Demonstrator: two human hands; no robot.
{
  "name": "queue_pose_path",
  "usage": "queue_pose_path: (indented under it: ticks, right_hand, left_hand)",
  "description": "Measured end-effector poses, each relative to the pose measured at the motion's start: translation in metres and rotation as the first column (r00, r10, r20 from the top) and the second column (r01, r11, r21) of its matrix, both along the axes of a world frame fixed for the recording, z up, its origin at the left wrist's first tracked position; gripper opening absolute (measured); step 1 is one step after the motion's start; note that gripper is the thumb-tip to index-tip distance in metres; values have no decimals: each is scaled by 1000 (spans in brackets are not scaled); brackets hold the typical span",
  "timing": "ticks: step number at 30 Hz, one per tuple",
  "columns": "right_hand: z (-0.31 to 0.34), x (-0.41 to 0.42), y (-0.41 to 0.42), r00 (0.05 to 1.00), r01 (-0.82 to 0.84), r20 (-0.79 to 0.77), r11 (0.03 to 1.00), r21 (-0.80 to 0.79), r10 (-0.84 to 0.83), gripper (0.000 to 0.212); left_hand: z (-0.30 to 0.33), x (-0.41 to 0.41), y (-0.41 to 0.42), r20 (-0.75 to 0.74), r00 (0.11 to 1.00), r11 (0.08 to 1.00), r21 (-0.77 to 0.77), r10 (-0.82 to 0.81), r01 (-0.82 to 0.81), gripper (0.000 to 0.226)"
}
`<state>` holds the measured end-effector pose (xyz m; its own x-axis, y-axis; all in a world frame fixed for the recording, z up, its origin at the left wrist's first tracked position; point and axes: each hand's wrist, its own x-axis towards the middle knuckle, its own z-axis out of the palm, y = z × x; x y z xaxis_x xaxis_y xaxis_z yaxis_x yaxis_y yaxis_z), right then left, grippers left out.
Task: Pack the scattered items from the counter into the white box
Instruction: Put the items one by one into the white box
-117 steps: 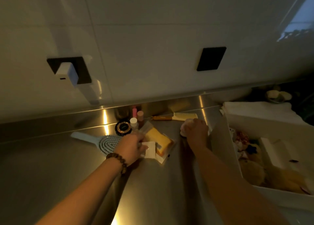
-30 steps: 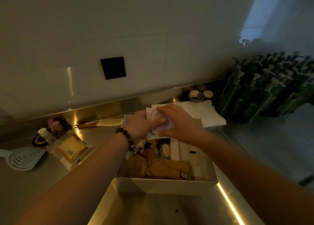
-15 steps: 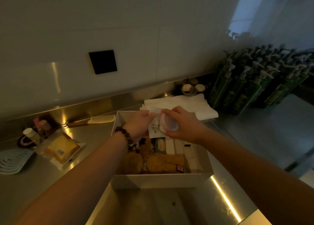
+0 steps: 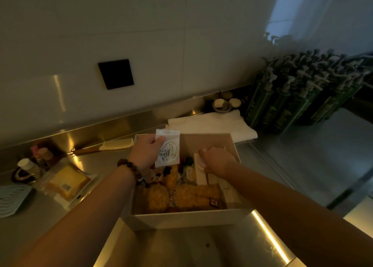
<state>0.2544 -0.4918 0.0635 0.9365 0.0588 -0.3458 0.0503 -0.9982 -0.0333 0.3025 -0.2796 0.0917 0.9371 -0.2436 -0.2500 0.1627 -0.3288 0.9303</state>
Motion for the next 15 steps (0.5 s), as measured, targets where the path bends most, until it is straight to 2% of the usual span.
queue_pose_path:
  ticks: [4, 5, 7, 9, 11, 12, 15]
  right_hand:
    - [3, -2, 1, 996, 83, -21, 996, 7, -83, 40]
    - [8, -3, 1, 988, 155, -7, 985, 78, -155, 42]
    - [20, -5, 0, 952, 255, 76, 909, 328, -295, 46]
    - [38, -7, 0, 923, 212, 132, 766, 607, -360, 50]
    - [55, -9, 1, 931, 148, 107, 626, 765, -350, 47]
    - [61, -9, 2, 942, 118, 112, 623, 773, -318, 43]
    - [70, -10, 0, 957, 51, 172, 720, 692, -233, 20]
  left_hand:
    - [2, 0, -2, 50, 999, 999, 33, -10, 9, 10]
    - [3, -1, -2, 67, 998, 999, 30, -18, 16, 9]
    - [5, -1, -3, 105, 993, 998, 39, -52, 48, 9]
    - [6, -2, -6, 120, 988, 994, 54, -96, 90, 8]
    - [9, -7, -13, 117, 980, 987, 39, -158, 155, 9]
    - [10, -10, -17, 119, 974, 981, 28, -195, 193, 8]
    - [10, -19, -29, 133, 954, 964, 38, -268, 265, 5]
